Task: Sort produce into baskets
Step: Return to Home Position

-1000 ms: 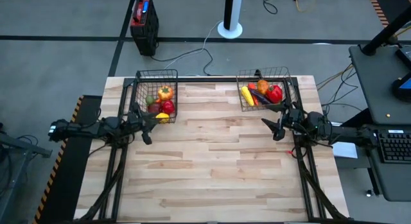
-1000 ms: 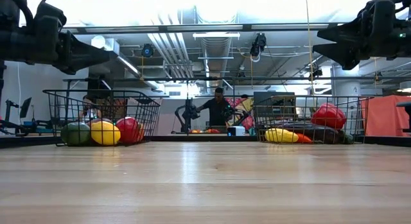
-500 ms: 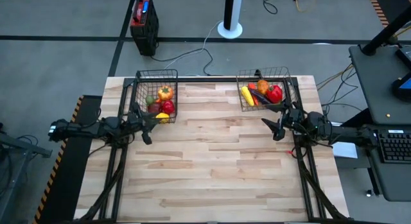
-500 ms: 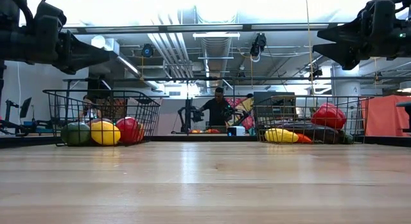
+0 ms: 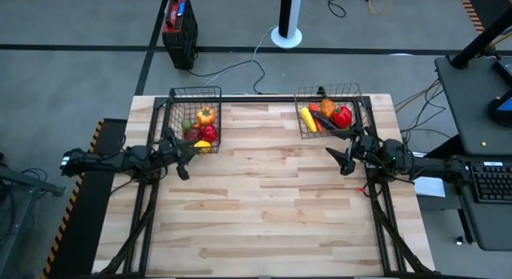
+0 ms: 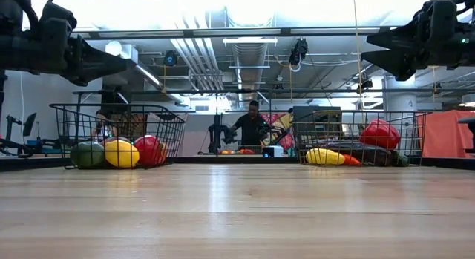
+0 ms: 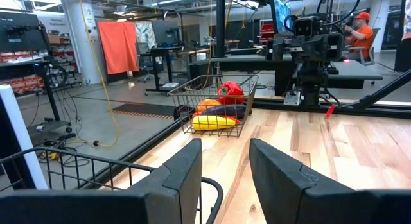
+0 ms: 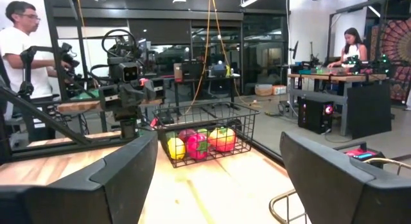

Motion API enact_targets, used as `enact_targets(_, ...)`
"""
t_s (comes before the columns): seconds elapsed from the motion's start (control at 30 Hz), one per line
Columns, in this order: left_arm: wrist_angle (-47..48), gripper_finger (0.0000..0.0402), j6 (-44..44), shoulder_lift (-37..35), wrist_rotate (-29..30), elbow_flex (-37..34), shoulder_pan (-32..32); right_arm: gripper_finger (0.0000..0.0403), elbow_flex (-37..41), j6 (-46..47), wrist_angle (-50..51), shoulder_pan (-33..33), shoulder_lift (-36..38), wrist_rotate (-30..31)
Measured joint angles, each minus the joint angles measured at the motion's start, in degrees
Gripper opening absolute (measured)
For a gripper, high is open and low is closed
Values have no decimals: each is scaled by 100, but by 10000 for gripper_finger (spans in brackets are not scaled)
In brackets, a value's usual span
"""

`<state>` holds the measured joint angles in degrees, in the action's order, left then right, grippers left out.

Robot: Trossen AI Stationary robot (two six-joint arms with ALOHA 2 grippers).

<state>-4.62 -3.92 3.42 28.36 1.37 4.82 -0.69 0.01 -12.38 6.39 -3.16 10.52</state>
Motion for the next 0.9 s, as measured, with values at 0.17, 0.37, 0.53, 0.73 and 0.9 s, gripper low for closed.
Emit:
enact_targets(0.17, 0, 115, 0, 0, -2, 0, 0, 319, 0, -1, 0, 0, 0, 0)
enact_targets(0.37, -2, 115, 0, 0, 0, 0, 0, 310, 0, -2, 0, 0, 0, 0)
enact_targets(0.53, -2, 115, 0, 0, -2, 0, 0, 305, 2, -2, 0, 0, 0, 0)
enact_targets(0.73, -2, 115, 0, 0, -2, 0, -1, 308, 2, -2, 0, 0, 0, 0)
enact_targets(0.9, -1, 115, 0, 0, -2, 0, -2, 317, 2, -2, -2, 0, 0, 2)
